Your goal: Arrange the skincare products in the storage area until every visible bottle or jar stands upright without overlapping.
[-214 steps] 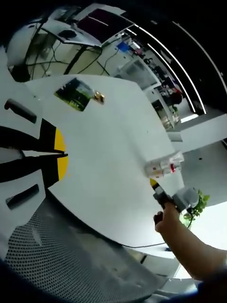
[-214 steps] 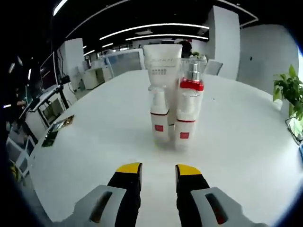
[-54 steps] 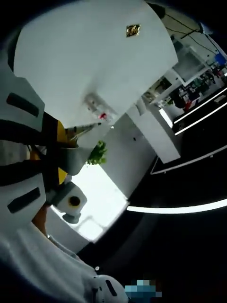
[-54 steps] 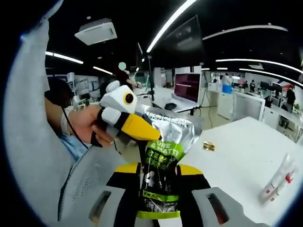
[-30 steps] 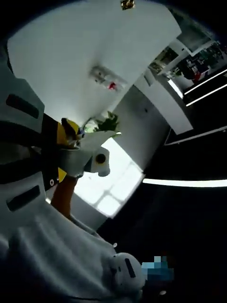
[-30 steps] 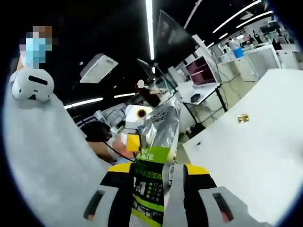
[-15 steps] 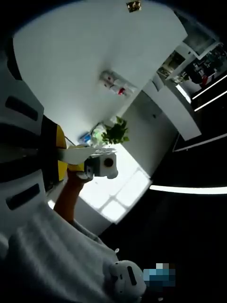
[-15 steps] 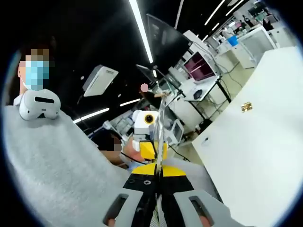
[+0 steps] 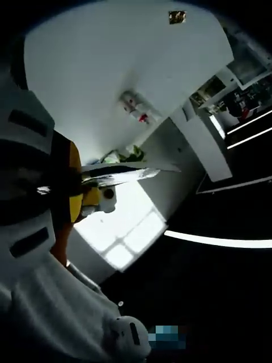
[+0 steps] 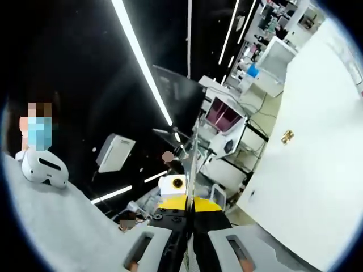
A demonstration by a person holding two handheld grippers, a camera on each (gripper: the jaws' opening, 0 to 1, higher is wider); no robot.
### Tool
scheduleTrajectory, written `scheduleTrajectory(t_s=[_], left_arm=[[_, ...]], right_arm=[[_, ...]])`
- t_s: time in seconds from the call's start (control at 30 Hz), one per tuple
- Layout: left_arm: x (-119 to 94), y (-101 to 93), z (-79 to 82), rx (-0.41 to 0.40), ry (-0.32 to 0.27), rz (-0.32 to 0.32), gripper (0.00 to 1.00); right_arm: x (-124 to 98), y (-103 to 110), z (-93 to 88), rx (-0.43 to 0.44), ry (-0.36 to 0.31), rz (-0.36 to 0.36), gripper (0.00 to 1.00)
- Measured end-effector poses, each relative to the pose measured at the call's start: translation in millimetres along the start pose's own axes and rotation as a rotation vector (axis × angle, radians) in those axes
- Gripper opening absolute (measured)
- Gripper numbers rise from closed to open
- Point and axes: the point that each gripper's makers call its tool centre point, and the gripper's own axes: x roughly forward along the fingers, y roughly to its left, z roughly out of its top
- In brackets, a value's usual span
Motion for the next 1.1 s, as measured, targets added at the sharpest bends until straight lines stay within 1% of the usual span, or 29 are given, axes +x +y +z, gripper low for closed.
scheduleTrajectory(t_s=[0.03, 0.1, 0.13, 0.17, 0.23, 0.27, 0.3, 0.33, 0.37, 0.4, 0.43, 0.47, 0.5, 0.53, 0.57, 0.6, 0.63, 0.67, 0.73, 0.77, 0.8, 0.83, 0.87, 0.97, 1.03, 1.07, 1.1], left_arm=[[-3.0, -3.7, 0.9, -0.007, -0.003, -0.011, 0.01], [-5.4, -1.2, 3.0, 0.014, -0.016, 0.003, 0.0], [-5.4, -2.0, 4.0, 0.012, -0.02, -0.003, 0.0], [-4.6, -2.1, 3.9, 0.01, -0.019, -0.004, 0.0], [-2.8, -6.6, 2.5, -0.015, -0.012, -0.032, 0.0], [-2.1, -9.7, 0.6, -0.019, 0.001, -0.048, 0.0], [-0.8, -11.4, -2.5, -0.018, 0.02, -0.055, 0.0], [0.3, -12.7, -7.0, -0.01, 0.044, -0.06, 0.0], [1.7, -14.5, -16.9, -0.01, 0.099, -0.068, 0.0], [3.4, -14.7, -23.0, -0.01, 0.132, -0.066, 0.0], [7.1, -17.8, -29.5, -0.017, 0.161, -0.077, 0.0], [8.1, -20.4, -32.8, -0.03, 0.179, -0.088, 0.0], [9.1, -19.1, -31.5, -0.042, 0.178, -0.088, 0.0], [8.5, -16.7, -29.2, -0.033, 0.164, -0.079, 0.0], [8.5, -11.1, -26.2, -0.038, 0.138, -0.054, 0.0], [9.2, -11.9, -21.8, -0.066, 0.11, -0.061, 0.0], [10.2, -15.4, -19.1, -0.098, 0.094, -0.082, 0.0], [11.1, -18.4, -23.2, -0.132, 0.126, -0.099, 0.0], [15.2, -21.8, -28.4, -0.114, 0.133, -0.103, 0.01], [15.5, -22.7, -30.1, -0.107, 0.137, -0.105, 0.0], [14.8, -18.8, -29.3, -0.068, 0.124, -0.084, 0.0], [13.8, -18.1, -29.6, -0.054, 0.127, -0.085, 0.0], [13.3, -18.1, -28.2, -0.077, 0.125, -0.087, 0.0], [12.3, -17.9, -27.0, -0.074, 0.123, -0.089, 0.0], [11.7, -18.9, -27.0, -0.07, 0.124, -0.094, 0.0], [12.3, -20.8, -28.2, -0.071, 0.131, -0.102, 0.0], [13.3, -20.7, -29.0, -0.066, 0.136, -0.1, 0.0]], right_arm=[[1.0, -0.4, 0.2, -0.008, -0.005, -0.001, 0.0], [3.4, 3.6, 1.6, -0.002, -0.017, 0.013, 0.0], [2.8, 3.6, 2.3, -0.006, -0.017, 0.015, 0.0], [3.0, 4.3, 2.6, -0.005, -0.014, 0.02, 0.0], [1.2, 10.1, 1.4, -0.024, 0.015, 0.044, 0.0], [0.0, 15.9, -1.2, -0.028, 0.042, 0.07, 0.0], [-0.9, 19.1, -4.0, -0.026, 0.07, 0.082, 0.02], [-1.1, 20.6, -4.5, -0.037, 0.082, 0.082, 0.08], [-0.9, 21.8, -4.5, -0.047, 0.098, 0.079, 0.12], [-1.5, 21.5, -6.0, -0.053, 0.12, 0.073, 0.12], [-2.4, 21.3, -9.6, -0.072, 0.158, 0.074, 0.06], [-2.5, 22.0, -12.1, -0.084, 0.18, 0.079, 0.0], [-3.5, 18.6, -15.1, -0.11, 0.21, 0.068, 0.0], [-2.7, 17.4, -11.9, -0.078, 0.188, 0.056, 0.0], [-2.5, 14.5, -8.8, -0.071, 0.17, 0.048, 0.0], [-2.2, 12.0, -4.2, -0.074, 0.141, 0.043, 0.0], [-1.0, 12.6, 7.2, -0.021, 0.061, 0.053, 0.0], [-1.0, 15.4, 15.7, 0.005, 0.005, 0.079, 0.0], [2.1, 13.9, 29.6, 0.054, -0.093, 0.085, 0.0], [4.4, 15.2, 27.1, 0.055, -0.077, 0.094, 0.0], [7.9, 15.2, 20.9, 0.03, -0.036, 0.085, 0.0], [8.5, 14.0, 20.5, 0.018, -0.032, 0.077, 0.0], [10.4, 12.3, 21.6, 0.01, -0.031, 0.062, 0.0], [11.5, 13.3, 21.8, -0.004, -0.027, 0.062, 0.0], [12.6, 15.5, 19.9, -0.019, -0.012, 0.067, 0.0], [14.2, 15.5, 13.2, -0.028, 0.03, 0.059, 0.03], [16.4, 14.8, 5.6, -0.046, 0.073, 0.048, 0.1]])
